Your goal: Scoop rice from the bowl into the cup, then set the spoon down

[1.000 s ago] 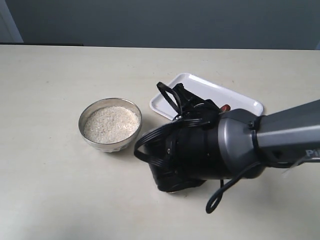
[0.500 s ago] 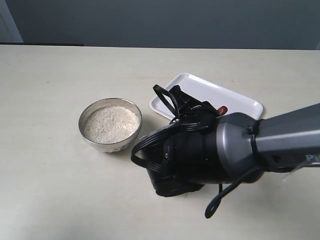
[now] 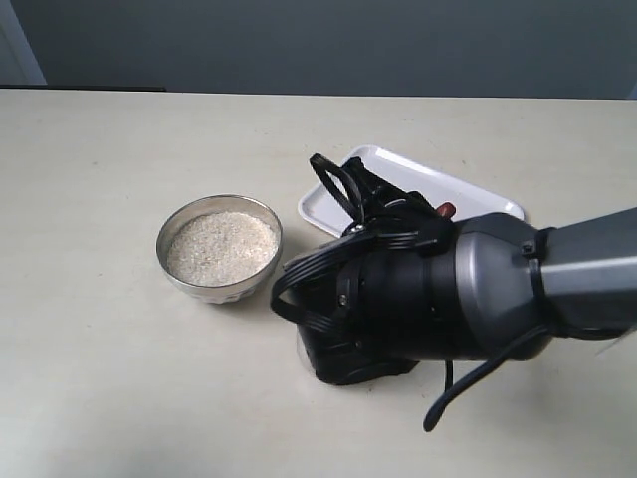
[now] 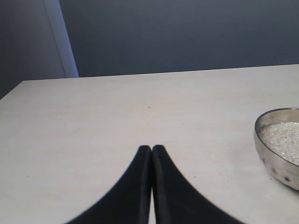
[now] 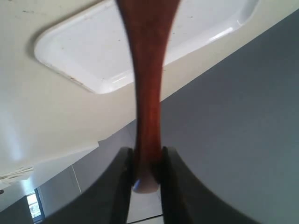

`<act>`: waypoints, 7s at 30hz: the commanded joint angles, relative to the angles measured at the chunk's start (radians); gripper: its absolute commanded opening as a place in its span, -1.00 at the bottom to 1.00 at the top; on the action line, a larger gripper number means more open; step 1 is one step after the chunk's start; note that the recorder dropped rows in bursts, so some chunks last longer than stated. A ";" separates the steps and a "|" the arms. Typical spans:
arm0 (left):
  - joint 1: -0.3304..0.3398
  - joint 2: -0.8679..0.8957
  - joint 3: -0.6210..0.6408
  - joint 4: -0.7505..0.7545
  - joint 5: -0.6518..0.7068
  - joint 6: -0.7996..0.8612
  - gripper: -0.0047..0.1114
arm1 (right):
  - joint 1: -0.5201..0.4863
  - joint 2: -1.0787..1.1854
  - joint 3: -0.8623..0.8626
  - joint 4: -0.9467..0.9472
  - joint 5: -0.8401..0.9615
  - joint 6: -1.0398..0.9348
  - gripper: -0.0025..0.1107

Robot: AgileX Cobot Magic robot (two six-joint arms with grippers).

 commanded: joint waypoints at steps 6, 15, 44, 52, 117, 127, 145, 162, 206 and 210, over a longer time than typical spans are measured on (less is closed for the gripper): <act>0.004 -0.004 -0.002 0.004 -0.014 -0.005 -0.91 | -0.001 -0.012 0.002 0.005 0.006 0.001 -0.96; 0.004 -0.004 -0.002 0.004 -0.014 -0.005 -0.91 | -0.001 -0.012 0.002 0.009 0.006 0.012 -0.96; -0.015 -0.004 -0.002 0.004 -0.014 -0.005 -0.91 | -0.038 -0.016 0.043 -0.072 0.006 0.169 -0.96; -0.015 -0.004 -0.002 0.004 -0.014 -0.005 -0.91 | -0.033 -0.016 0.043 -0.033 0.006 0.194 -0.96; -0.014 -0.004 -0.002 0.004 -0.014 -0.005 -0.91 | 0.039 -0.016 0.109 0.038 0.006 0.620 -0.96; -0.014 -0.004 -0.002 0.004 -0.014 -0.005 -0.91 | 0.054 -0.016 0.109 0.059 0.006 0.670 -0.97; -0.014 -0.004 -0.002 0.004 -0.014 -0.005 -0.91 | 0.082 -0.016 0.193 -0.021 0.006 0.872 -0.97; -0.014 -0.004 -0.002 0.004 -0.014 -0.005 -0.91 | 0.144 -0.014 0.220 -0.008 0.006 1.058 -0.97; -0.025 -0.004 -0.002 0.004 -0.014 -0.005 -0.91 | 0.153 -0.014 0.264 -0.048 0.006 1.186 -0.97; -0.025 -0.004 -0.002 0.004 -0.014 -0.005 -0.91 | 0.177 -0.014 0.266 -0.115 0.006 1.186 -0.97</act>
